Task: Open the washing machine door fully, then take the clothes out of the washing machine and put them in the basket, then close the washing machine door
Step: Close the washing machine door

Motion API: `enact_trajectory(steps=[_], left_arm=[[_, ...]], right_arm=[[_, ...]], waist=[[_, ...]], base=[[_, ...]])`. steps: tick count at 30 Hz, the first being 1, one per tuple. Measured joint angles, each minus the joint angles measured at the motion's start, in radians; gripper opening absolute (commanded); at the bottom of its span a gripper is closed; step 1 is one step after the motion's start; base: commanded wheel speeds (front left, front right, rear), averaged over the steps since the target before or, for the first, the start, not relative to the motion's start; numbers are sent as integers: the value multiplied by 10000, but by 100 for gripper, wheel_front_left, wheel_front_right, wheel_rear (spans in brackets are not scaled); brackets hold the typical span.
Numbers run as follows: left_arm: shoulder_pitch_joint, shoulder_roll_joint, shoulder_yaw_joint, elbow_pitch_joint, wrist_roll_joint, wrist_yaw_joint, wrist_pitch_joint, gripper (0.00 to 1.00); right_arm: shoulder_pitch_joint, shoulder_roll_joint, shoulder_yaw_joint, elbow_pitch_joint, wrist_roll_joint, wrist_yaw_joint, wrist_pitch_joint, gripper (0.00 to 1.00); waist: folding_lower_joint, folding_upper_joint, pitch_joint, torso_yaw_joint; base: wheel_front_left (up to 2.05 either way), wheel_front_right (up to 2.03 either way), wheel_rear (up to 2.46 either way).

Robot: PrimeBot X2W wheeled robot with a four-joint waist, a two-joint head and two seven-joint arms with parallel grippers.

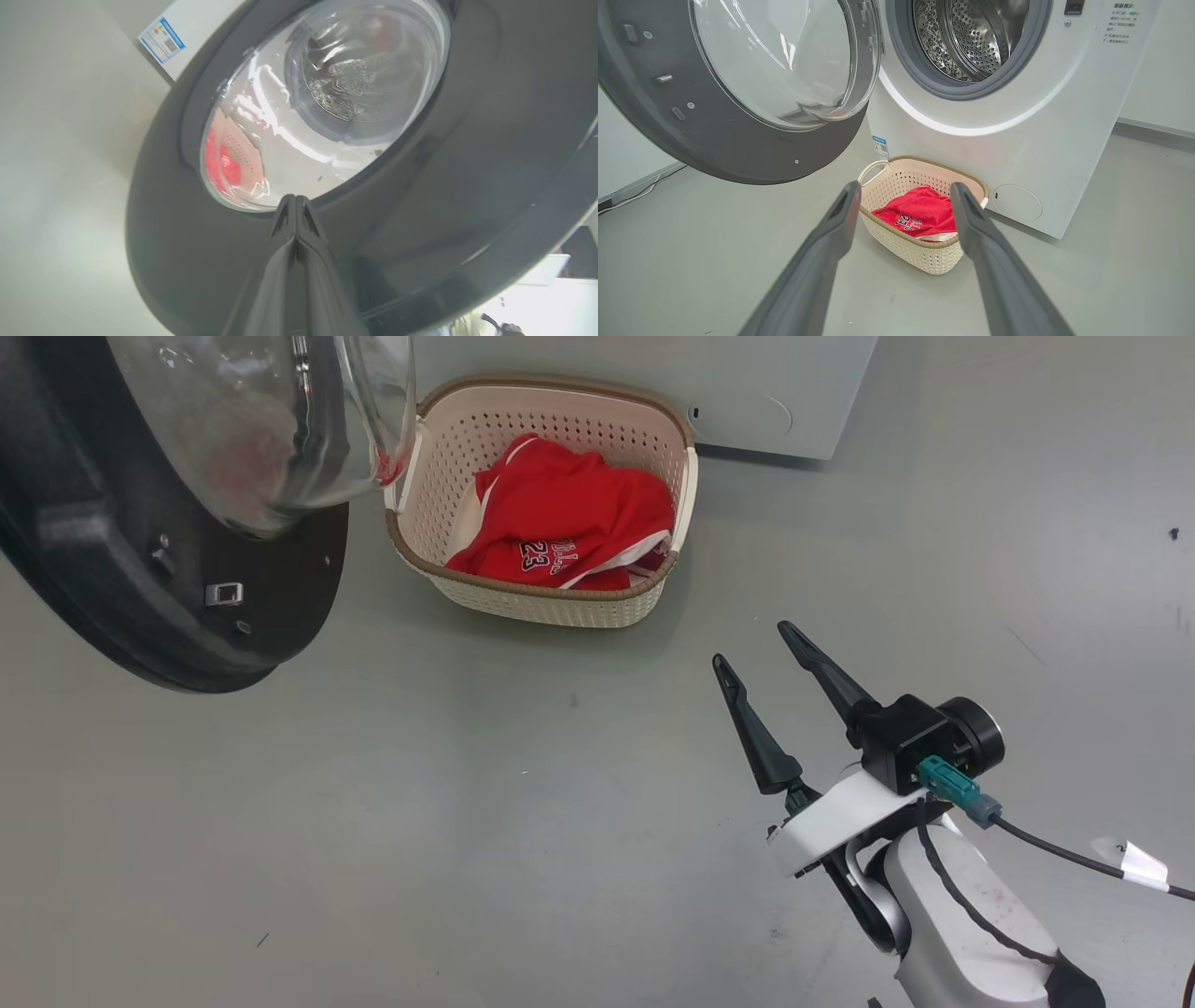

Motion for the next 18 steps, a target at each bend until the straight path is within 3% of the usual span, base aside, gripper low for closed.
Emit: enact_trajectory(steps=[6,18], left_arm=[[1329,961,-955,-1845,1979,0,-1952,0],[4172,1195,-3423,-4153,3724,-8,-5478,0]], right_arm=[[126,17,-44,84,35,-4,-27,100],[387,15,-251,213,105,-13,-29,100]], waist=[[0,0,-154,93],[0,0,-680,532]], base=[[0,0,0],[0,0,0]])
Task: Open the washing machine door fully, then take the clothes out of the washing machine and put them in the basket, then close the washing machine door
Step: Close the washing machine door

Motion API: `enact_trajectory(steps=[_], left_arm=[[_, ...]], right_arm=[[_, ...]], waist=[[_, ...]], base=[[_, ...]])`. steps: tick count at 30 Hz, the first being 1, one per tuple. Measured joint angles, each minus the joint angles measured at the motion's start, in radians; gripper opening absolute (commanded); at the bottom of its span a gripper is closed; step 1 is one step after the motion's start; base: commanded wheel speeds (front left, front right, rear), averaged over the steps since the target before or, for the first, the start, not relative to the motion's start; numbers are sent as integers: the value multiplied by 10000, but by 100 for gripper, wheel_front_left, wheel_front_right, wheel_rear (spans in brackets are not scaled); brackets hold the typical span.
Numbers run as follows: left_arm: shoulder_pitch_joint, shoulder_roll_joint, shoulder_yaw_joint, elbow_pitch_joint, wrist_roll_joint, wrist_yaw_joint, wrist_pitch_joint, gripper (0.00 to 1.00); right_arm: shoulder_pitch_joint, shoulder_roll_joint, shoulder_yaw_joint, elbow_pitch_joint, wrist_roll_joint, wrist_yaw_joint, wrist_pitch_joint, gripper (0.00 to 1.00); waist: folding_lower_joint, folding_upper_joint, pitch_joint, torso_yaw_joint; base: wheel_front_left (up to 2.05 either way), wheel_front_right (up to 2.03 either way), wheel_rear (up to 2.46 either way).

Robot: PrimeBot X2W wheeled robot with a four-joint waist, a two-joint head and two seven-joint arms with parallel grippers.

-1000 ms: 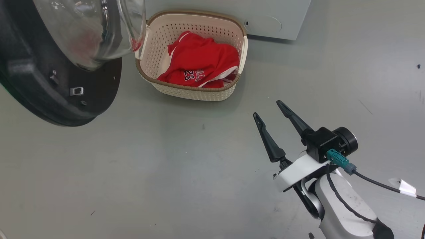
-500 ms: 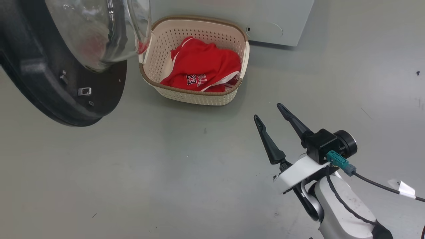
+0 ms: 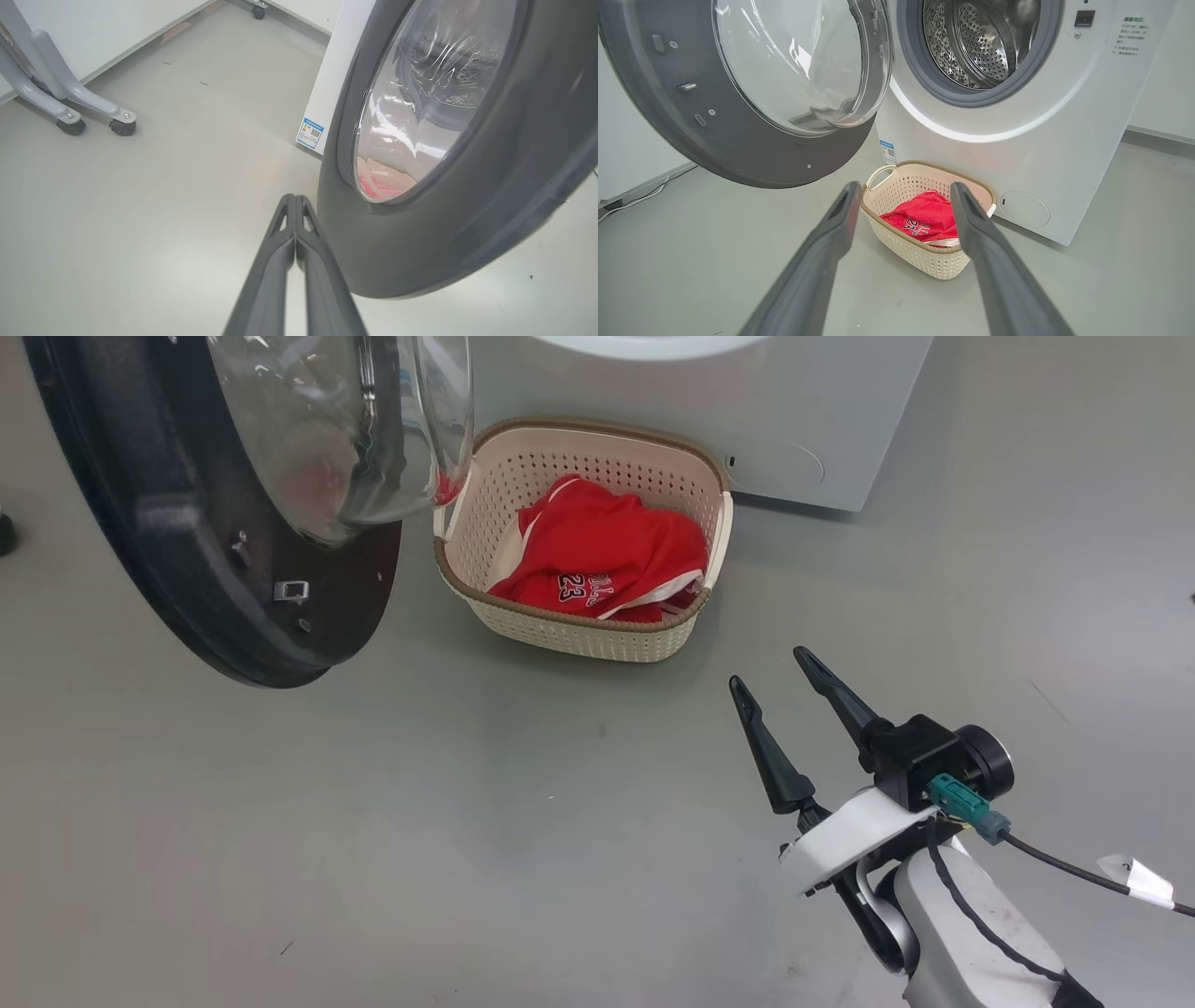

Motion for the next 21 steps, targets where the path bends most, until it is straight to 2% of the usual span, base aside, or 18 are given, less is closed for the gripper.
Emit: enact_trajectory(steps=[8,15,20,21], left_arm=[[1438,627,-922,-957,995,-25,-2811,0],[2429,556,-842,-1003,1526,-25,-5062,0],[2991,523,-1104,-1080,1994,-25,-6230,0],[3070,523,-1195,-1093,2080,-25,-6414,18]], right_arm=[[200,15,-8,12,88,2,0,100],[416,44,-38,-15,199,4,0,100],[449,56,-36,-31,211,4,0,100],[453,58,-36,-33,224,4,0,100]], waist=[[0,0,-367,209],[0,0,-608,289],[0,0,-685,321],[0,-1,-699,329]], base=[[0,0,0],[0,0,0],[0,0,0],[0,0,0]])
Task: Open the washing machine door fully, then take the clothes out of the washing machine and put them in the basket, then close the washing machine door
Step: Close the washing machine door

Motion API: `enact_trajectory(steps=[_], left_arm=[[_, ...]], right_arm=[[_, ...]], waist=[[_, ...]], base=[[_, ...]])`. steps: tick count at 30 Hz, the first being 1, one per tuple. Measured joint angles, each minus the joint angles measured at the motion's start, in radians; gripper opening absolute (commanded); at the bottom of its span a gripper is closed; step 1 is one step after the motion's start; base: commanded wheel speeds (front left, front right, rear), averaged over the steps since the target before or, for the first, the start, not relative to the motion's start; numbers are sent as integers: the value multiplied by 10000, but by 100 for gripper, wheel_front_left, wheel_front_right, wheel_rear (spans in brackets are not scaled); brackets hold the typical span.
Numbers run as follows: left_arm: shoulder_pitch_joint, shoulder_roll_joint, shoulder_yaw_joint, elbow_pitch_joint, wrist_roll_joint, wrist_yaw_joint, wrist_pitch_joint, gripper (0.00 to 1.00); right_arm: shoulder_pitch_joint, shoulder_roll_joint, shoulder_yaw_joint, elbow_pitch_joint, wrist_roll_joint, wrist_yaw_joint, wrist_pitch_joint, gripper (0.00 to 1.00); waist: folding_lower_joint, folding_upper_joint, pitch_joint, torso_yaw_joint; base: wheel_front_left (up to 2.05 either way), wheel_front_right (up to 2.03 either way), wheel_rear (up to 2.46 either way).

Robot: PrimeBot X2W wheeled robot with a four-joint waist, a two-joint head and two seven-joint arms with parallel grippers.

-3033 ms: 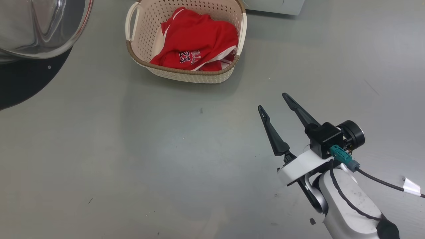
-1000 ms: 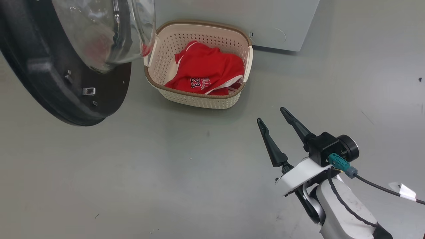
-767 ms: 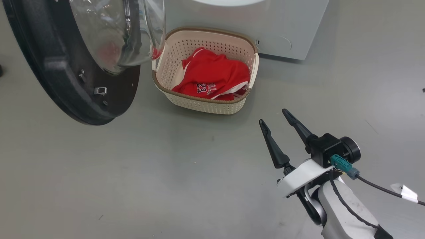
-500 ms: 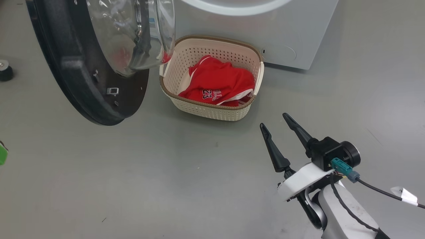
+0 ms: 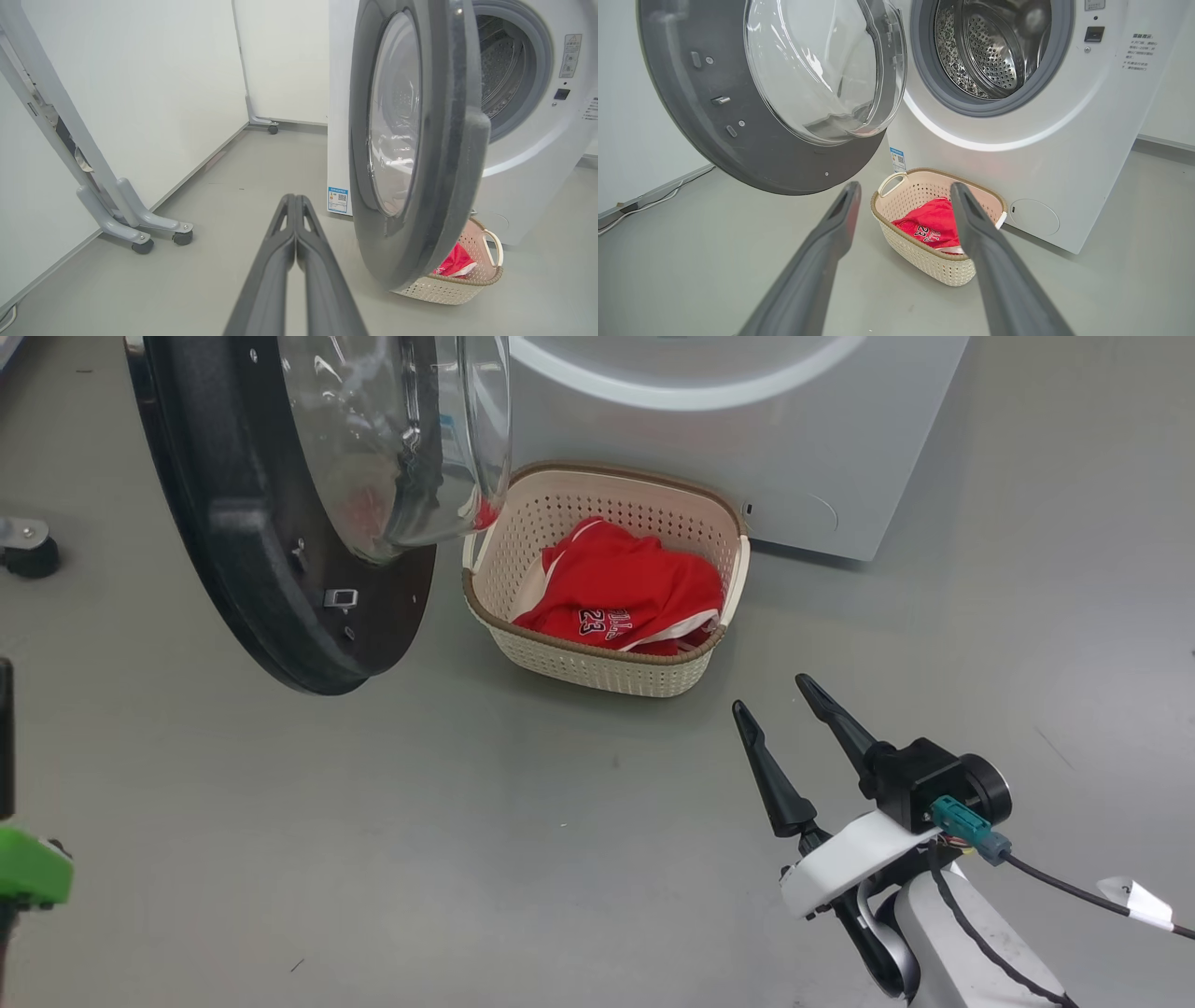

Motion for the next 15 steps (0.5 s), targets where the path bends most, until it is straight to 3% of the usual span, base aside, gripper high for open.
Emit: enact_trajectory(steps=[1,2,15], left_arm=[[75,0,-92,-8,75,0,-178,49],[144,2,-165,-2,198,0,-362,98],[591,-165,-663,372,462,-2,-1703,100]], right_arm=[[8,2,0,-2,13,0,0,100],[17,4,0,-2,19,10,0,100],[168,27,54,-10,25,13,0,100]], waist=[[0,0,-14,9],[0,0,-28,18],[0,0,-219,72]], base=[[0,0,0],[0,0,0],[0,0,0]])
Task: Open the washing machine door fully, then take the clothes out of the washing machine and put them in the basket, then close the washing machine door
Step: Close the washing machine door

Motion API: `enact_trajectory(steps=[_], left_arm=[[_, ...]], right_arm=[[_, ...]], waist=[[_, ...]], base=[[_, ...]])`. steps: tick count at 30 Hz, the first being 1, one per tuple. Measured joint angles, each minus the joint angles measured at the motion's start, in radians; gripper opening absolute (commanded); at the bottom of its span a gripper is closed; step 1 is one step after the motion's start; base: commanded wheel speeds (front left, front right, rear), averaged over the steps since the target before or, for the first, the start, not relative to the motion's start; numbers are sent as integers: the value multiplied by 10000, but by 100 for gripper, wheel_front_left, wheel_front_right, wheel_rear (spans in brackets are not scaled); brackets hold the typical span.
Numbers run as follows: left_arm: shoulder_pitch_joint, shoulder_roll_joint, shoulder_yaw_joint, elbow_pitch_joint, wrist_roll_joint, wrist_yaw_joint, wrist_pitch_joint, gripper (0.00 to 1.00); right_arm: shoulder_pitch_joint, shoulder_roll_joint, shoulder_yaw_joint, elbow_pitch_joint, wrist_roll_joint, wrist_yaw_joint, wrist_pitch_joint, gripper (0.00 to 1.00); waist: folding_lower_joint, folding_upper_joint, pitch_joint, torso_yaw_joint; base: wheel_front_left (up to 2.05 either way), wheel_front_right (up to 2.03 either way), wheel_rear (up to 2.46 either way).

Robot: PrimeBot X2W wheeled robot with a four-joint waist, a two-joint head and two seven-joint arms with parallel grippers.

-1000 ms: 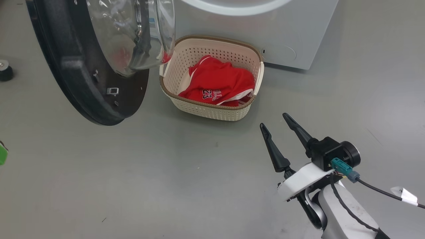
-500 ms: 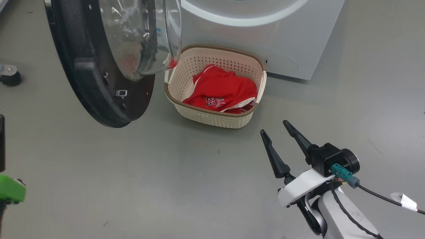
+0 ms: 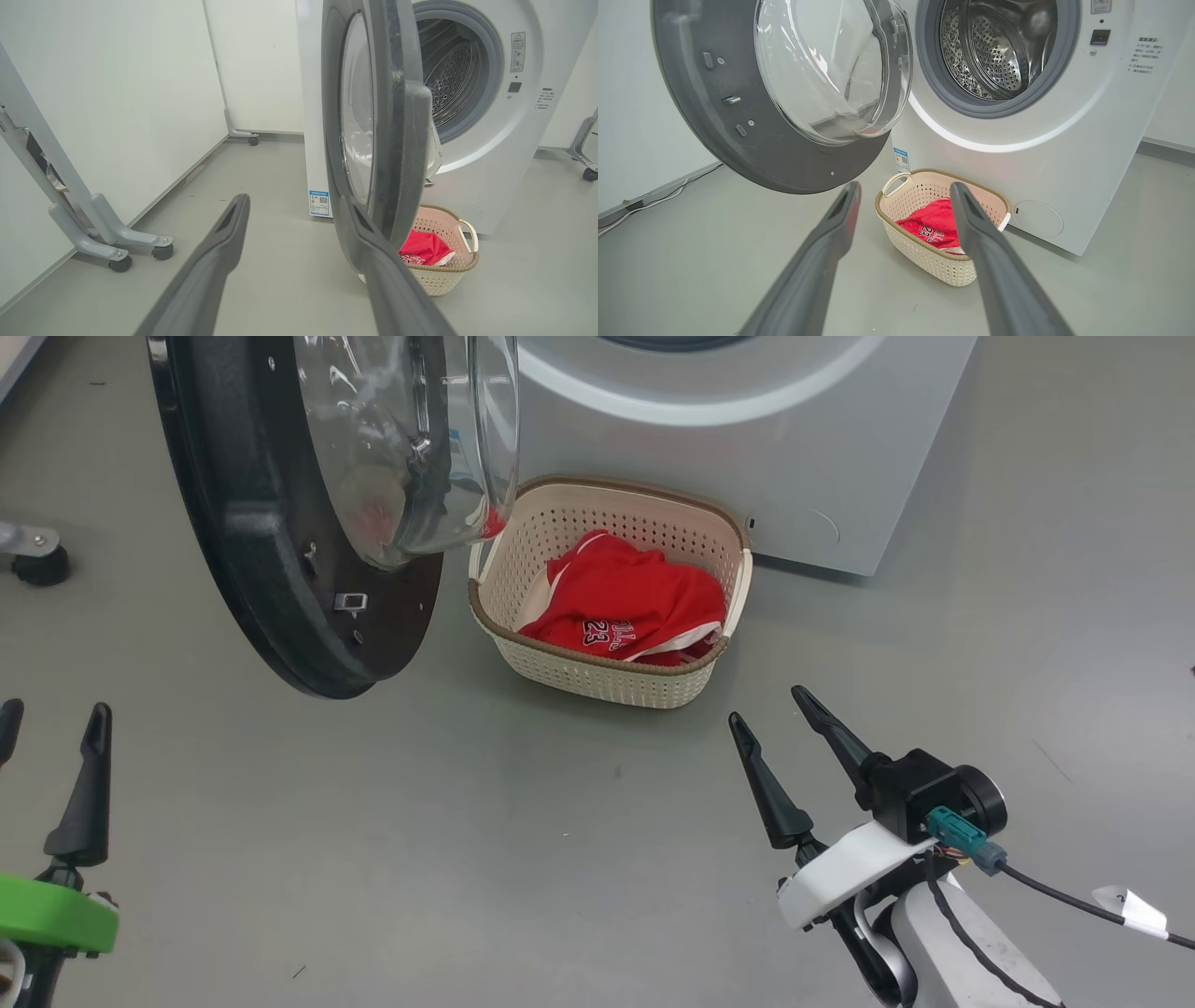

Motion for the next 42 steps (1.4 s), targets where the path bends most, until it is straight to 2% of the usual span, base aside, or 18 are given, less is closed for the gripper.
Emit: enact_trajectory(steps=[42], left_arm=[[160,180,-226,575,44,0,-372,100]], right_arm=[[201,52,-15,-176,23,10,0,100]], waist=[[0,0,-24,-119]], base=[[0,0,0]])
